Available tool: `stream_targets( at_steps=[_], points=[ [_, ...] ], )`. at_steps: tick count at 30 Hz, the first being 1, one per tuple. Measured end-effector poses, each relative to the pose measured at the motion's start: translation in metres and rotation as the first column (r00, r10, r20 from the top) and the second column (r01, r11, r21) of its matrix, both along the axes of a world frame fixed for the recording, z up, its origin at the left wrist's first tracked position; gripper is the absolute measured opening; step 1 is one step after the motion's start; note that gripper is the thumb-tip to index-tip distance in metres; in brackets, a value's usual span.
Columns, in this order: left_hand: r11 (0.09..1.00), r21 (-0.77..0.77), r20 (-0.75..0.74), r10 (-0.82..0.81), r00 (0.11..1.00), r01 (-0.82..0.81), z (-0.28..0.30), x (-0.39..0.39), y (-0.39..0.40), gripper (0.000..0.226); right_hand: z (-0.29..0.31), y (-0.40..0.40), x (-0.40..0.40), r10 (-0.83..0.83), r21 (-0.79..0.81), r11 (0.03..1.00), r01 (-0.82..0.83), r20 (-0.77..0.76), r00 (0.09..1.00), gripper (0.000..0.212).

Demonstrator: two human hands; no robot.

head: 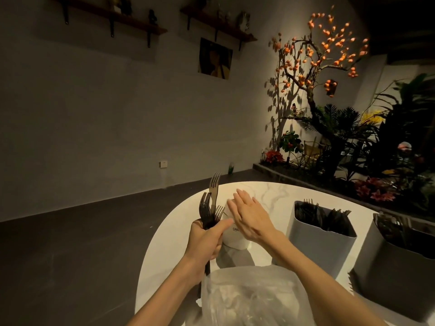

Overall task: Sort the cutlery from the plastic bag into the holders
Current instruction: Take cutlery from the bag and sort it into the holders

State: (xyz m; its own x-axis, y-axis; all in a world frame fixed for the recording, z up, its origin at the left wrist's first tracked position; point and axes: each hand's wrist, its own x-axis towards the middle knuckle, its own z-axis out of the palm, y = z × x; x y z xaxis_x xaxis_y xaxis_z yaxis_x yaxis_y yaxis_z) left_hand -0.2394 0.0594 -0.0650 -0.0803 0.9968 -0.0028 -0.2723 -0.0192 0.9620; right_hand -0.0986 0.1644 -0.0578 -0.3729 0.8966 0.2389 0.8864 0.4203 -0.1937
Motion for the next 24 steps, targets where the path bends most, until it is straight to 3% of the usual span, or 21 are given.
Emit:
stream_targets(
  at_steps=[3,5,7,8,10,12,13,15,18,22,24],
  points=[
    [1.000,0.007,-0.024,0.016,1.000,-0.016,0.010,0.002,-0.002,0.033,0.012,-0.009,0.000,0.038,-0.087,0.996,-0.037,0.009,0.999,0.081],
    [0.999,0.047,-0.051,0.006,0.999,-0.003,0.023,0.004,-0.005,0.028,0.027,-0.018,0.004,0.062,-0.087,0.994,-0.066,-0.053,0.997,0.070],
    [0.996,0.085,-0.085,0.005,0.996,0.002,0.040,0.009,-0.008,0.027,0.053,-0.031,0.008,0.098,-0.041,0.993,-0.111,-0.248,0.964,0.058],
    [0.995,0.103,-0.099,0.009,0.995,0.001,0.051,0.013,-0.012,0.030,0.071,-0.043,0.010,0.112,-0.026,0.991,-0.134,-0.415,0.903,0.054],
    [0.988,0.152,-0.105,-0.010,0.994,0.026,0.070,0.022,-0.018,0.039,0.108,-0.071,0.017,0.165,-0.009,0.967,-0.253,-0.736,0.657,0.051],
    [0.976,0.196,-0.138,-0.071,0.988,0.098,0.092,0.036,-0.031,0.039,0.145,-0.106,0.031,0.214,0.032,0.926,-0.377,-0.867,0.451,0.047],
    [0.963,0.217,-0.147,-0.130,0.981,0.160,0.102,0.045,-0.037,0.037,0.160,-0.122,0.041,0.239,0.060,0.918,-0.392,-0.873,0.425,0.046],
    [0.917,0.252,-0.108,-0.291,0.951,0.309,0.115,0.065,-0.051,0.029,0.176,-0.147,0.061,0.265,0.107,0.936,-0.336,-0.842,0.470,0.047],
    [0.810,0.292,0.015,-0.537,0.844,0.510,0.116,0.103,-0.071,0.019,0.174,-0.171,0.100,0.225,0.145,0.970,-0.197,-0.846,0.484,0.021],
    [0.743,0.291,0.168,-0.660,0.732,0.603,0.095,0.154,-0.089,0.027,0.157,-0.199,0.159,0.174,0.163,0.984,-0.067,-0.951,0.257,0.024],
    [0.761,0.238,0.152,-0.643,0.751,0.604,0.082,0.175,-0.093,0.030,0.154,-0.212,0.195,0.213,0.217,0.972,0.091,-0.976,0.046,0.020]
  ],
)
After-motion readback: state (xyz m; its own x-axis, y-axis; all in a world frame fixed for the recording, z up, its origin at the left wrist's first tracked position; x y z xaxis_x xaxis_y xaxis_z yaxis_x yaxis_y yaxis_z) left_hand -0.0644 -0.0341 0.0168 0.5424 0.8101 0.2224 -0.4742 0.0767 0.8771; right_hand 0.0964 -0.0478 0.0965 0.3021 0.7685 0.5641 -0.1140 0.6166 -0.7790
